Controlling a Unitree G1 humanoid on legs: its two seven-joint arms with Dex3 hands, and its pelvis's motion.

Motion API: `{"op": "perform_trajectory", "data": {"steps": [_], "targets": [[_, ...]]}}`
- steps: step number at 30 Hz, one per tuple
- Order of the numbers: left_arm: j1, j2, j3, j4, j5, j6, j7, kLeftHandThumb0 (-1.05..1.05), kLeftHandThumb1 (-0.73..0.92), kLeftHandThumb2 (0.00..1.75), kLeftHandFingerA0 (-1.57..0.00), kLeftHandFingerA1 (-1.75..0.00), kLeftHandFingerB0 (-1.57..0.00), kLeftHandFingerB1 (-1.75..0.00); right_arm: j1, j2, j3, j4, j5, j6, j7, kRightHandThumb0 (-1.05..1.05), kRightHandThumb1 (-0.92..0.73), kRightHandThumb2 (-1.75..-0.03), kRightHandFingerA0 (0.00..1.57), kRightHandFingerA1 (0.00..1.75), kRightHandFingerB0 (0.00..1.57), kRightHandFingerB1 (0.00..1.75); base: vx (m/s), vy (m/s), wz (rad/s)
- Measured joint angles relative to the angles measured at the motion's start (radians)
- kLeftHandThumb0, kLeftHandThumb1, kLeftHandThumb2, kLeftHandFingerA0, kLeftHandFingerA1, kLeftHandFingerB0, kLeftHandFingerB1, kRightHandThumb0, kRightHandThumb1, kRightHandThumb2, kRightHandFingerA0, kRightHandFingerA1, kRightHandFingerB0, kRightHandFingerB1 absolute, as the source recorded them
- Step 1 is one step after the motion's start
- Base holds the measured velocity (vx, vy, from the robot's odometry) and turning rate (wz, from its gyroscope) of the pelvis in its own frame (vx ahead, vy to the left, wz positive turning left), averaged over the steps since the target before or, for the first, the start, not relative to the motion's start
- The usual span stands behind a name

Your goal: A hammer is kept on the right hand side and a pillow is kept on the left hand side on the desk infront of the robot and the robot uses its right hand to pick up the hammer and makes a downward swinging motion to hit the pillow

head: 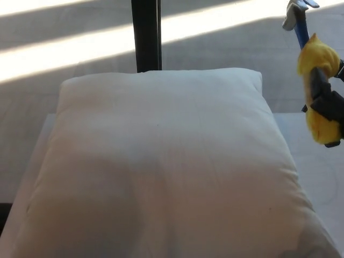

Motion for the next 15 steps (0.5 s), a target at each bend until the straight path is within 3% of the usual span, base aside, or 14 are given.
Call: {"op": "perform_trajectory", "data": {"steps": [2, 3, 4, 7, 8, 13, 15], "targets": [[0.000, 0.000, 0.000, 0.000, 0.000, 0.000, 0.000, -0.67, 0.62, 0.59, -0.55, -0.68, -0.66, -0.52, 0.000, 0.000, 0.002, -0.004, 0.010, 0.009, -0.003, -0.23, -0.62, -1.10, 1.04, 1.75, 0.69, 1.75, 0.00, 0.000, 0.00], [0.000, 0.000, -0.001, 0.000, 0.000, 0.000, 0.000, -0.64, 0.61, 0.59, -0.73, -0.63, -0.80, -0.52, 0.000, 0.000, 0.002, -0.006, 0.012, 0.013, -0.004, -0.30, -0.52, -1.24, 1.03, 1.75, 0.68, 1.74, 0.00, 0.000, 0.00], [0.001, 0.000, 0.000, 0.000, 0.000, 0.000, 0.000, -0.53, 0.57, 0.57, -0.75, -0.58, -0.76, -0.56, -0.006, 0.002, 0.006, -0.004, 0.014, 0.019, -0.006, -0.27, -0.53, -1.25, 1.03, 1.75, 0.72, 1.74, 0.00, 0.000, 0.00], [-0.003, -0.001, 0.014, 0.001, -0.005, 0.000, -0.004, -0.53, 0.57, 0.58, -0.84, -0.56, -0.81, -0.57, -0.059, 0.021, 0.034, 0.006, 0.013, 0.037, -0.009, -0.28, -0.53, -1.30, 1.03, 1.75, 0.71, 1.75, 0.00, 0.000, 0.00], [-0.007, -0.001, 0.024, 0.000, -0.010, 0.000, -0.008, -0.43, 0.52, 0.56, -0.80, -0.58, -0.74, -0.57, -0.084, 0.032, 0.048, 0.007, 0.014, 0.044, -0.009, -0.26, -0.69, -1.09, 0.98, 1.75, 0.69, 1.75, 0.00, 0.000, 0.00], [-0.053, -0.002, 0.131, -0.006, -0.069, 0.001, -0.048, -0.47, 0.57, 0.58, -0.76, -0.55, -0.68, -0.47, -0.171, 0.081, 0.124, 0.002, 0.022, 0.072, -0.008, -0.25, -0.61, -1.19, 1.00, 1.75, 0.74, 1.75, 0.00, 0.000, 0.00], [-0.066, -0.003, 0.161, -0.043, -0.094, 0.002, -0.067, -0.47, 0.56, 0.57, -0.76, -0.54, -0.67, -0.48, -0.174, 0.086, 0.149, -0.003, 0.027, 0.082, -0.007, -0.26, -0.64, -1.14, 1.00, 1.75, 0.71, 1.75, 0.00, 0.000, 0.09]]}}
